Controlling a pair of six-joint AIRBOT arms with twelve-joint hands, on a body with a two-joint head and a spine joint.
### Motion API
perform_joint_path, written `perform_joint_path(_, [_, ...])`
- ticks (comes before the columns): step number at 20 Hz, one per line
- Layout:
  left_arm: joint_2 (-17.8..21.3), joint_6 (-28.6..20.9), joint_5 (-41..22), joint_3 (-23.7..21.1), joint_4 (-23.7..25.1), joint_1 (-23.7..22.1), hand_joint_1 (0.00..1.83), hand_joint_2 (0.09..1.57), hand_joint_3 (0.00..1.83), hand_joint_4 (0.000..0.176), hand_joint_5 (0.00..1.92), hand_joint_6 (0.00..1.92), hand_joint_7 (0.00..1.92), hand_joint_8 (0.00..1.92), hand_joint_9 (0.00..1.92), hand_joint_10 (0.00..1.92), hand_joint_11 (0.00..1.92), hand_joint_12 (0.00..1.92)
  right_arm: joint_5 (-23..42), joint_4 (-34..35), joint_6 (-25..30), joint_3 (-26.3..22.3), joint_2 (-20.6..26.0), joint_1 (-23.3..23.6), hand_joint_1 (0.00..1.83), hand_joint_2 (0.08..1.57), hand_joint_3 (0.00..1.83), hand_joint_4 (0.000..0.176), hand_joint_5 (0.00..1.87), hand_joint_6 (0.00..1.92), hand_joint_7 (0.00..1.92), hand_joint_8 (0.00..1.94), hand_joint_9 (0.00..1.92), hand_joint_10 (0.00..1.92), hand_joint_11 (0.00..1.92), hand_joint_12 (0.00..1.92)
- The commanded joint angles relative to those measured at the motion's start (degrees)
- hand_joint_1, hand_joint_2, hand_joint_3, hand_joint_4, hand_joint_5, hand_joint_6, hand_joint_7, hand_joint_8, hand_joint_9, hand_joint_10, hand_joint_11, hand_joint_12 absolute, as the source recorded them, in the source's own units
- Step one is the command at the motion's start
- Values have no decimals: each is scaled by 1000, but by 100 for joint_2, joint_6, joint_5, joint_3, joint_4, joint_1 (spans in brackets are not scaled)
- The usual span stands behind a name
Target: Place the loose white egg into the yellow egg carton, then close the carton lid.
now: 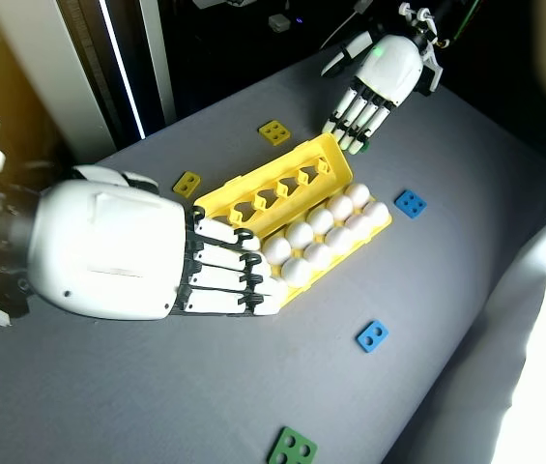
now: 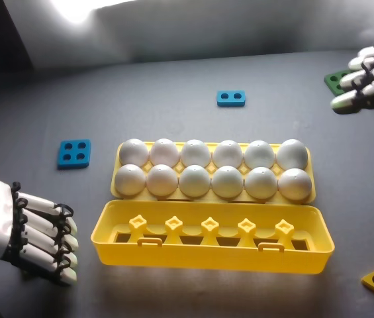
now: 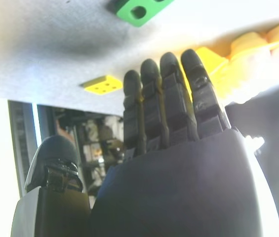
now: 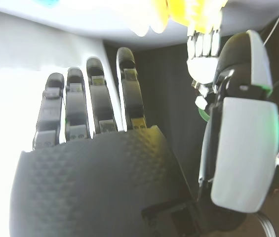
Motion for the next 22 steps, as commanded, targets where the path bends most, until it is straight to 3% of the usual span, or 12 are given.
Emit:
perform_joint_path(1, [43,-15,-223,19,-325,4,0,1236,0,0,386,12,374,9,292,15,0,609,101,197,122,11,82,62,333,897,11,35,222,0,114,6,2,1,0,0])
perform_joint_path(6, [9,-8,-33,-91,-328,3,0,1236,0,0,408,14,401,11,319,19,0,654,49,-22,400,-1,136,51,334,903,11,34,194,0,87,0,8,2,0,0])
perform_joint_path(7, [6,-8,-11,-111,-327,1,0,1238,0,0,392,5,376,3,299,9,0,623,45,-30,400,-1,141,38,322,921,17,7,153,0,80,0,10,2,0,0])
perform_joint_path(10, [-25,-8,108,-177,-331,-33,0,1243,2,0,383,1,378,2,289,2,0,552,10,-130,400,-1,146,-30,178,987,30,0,86,0,34,0,0,0,14,7])
perform_joint_path(17, [-57,-83,285,-242,-459,-148,0,1231,0,0,385,1,376,3,301,2,0,598,10,-222,400,-5,145,-57,66,1052,14,0,100,2,65,1,36,4,28,25])
perform_joint_path(19, [-58,-129,286,-242,-503,-194,0,1226,0,0,361,0,351,1,270,1,0,531,10,-235,400,-8,145,-70,80,1045,7,0,120,8,84,7,58,10,44,34])
perform_joint_path(22, [-59,-192,295,-245,-536,-199,0,1235,1,0,369,2,371,4,291,7,0,597,10,-245,400,-14,145,-85,99,1021,0,0,124,5,81,2,57,5,42,38])
